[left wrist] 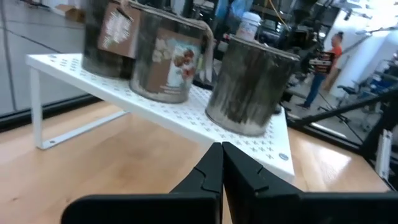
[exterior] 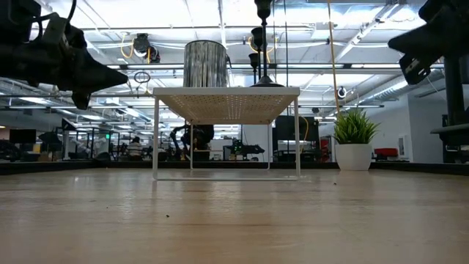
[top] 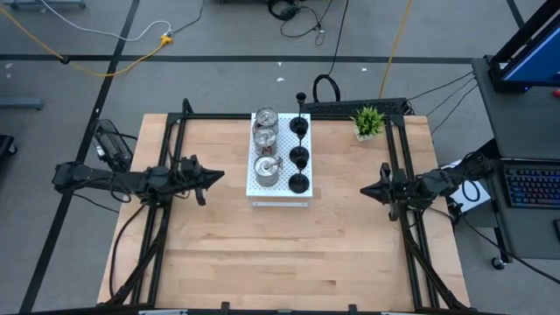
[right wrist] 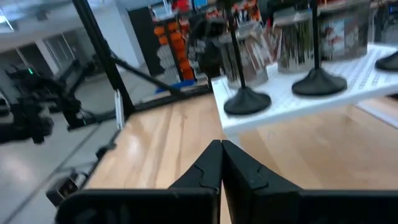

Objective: Pick & Place candle stick holders
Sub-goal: Return to Home Position

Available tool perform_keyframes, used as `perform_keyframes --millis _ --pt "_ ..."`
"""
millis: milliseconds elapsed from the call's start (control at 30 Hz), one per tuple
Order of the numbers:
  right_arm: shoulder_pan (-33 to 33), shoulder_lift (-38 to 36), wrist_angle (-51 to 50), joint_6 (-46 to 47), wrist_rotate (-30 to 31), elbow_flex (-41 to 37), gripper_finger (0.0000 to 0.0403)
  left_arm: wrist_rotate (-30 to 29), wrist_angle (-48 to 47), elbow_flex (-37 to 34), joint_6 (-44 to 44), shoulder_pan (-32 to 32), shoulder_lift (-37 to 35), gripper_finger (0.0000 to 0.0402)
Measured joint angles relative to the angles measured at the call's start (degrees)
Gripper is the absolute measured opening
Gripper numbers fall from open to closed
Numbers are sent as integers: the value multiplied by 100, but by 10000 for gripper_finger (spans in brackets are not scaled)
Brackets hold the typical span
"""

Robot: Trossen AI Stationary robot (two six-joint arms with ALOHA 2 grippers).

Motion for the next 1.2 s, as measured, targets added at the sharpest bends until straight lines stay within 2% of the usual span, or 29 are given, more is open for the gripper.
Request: perform_keyframes --millis 267,500,667,833,967,1200 --pt "-6 44 -432 411 324 -173 0 207 -373 -2 -90 40 11 17" --pt "-11 38 614 409 282 -775 0 70 -374 -2 -23 40 13 5" --pt "-13 31 666 578 284 -1023 0 36 -408 1 -18 40 11 25" --pt "-11 31 634 577 105 -1039 0 -55 -923 2 -109 40 11 24" --pt "-13 33 602 417 -179 -1045 0 -76 -1157 7 -265 40 13 13" --pt "-11 35 606 -232 -166 -1050 0 -77 -1151 7 -296 40 13 9"
